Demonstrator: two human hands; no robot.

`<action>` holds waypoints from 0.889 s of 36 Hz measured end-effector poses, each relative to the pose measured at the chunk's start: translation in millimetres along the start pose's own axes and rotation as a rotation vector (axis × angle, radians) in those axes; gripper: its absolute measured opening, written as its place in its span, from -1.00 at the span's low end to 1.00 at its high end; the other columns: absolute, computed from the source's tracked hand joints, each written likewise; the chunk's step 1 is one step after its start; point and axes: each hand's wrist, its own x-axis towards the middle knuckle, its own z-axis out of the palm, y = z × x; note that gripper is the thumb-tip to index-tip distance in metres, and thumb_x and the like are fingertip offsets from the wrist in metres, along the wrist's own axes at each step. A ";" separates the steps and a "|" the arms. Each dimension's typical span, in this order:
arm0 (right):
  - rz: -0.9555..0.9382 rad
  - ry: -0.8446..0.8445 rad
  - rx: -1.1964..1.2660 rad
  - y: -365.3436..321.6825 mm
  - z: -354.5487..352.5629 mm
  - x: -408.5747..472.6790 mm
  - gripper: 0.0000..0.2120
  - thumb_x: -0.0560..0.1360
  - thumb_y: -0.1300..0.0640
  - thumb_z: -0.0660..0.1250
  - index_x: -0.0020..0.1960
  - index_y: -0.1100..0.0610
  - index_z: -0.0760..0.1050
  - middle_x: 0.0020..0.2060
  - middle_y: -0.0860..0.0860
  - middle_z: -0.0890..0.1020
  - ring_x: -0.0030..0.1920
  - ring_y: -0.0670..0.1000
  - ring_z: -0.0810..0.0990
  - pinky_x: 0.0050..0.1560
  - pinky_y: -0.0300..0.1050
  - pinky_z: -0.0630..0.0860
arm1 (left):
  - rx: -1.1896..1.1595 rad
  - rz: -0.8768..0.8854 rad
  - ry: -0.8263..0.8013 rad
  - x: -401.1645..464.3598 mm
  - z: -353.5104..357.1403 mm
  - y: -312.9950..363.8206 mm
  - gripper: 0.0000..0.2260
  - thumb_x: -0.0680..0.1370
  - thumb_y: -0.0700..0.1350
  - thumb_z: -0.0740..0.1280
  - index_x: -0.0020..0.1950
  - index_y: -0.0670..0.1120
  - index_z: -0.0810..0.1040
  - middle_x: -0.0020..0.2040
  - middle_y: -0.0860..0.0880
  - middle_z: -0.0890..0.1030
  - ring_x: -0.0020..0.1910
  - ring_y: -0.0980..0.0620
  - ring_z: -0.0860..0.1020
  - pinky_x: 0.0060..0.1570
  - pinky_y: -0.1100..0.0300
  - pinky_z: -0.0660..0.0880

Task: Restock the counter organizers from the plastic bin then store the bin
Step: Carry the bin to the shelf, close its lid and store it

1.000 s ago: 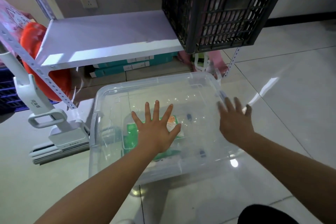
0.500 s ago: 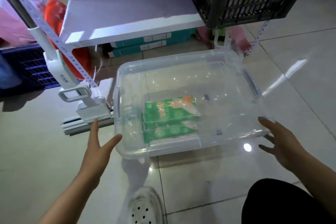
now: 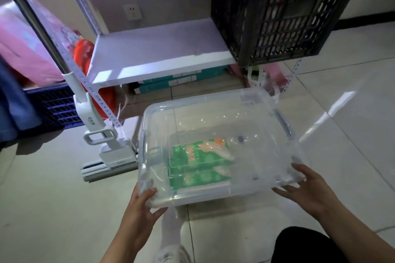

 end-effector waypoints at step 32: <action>-0.151 -0.292 -0.022 -141.0 265.2 -20.5 -0.84 0.51 0.22 0.40 0.02 0.09 0.45 0.31 0.16 0.21 0.33 0.27 0.30 0.10 0.35 0.53 | -0.139 0.204 0.041 43.4 61.9 270.3 -0.78 0.53 -0.19 0.36 0.16 -0.17 0.51 0.21 -0.27 0.48 0.23 -0.37 0.50 -0.12 -0.24 0.64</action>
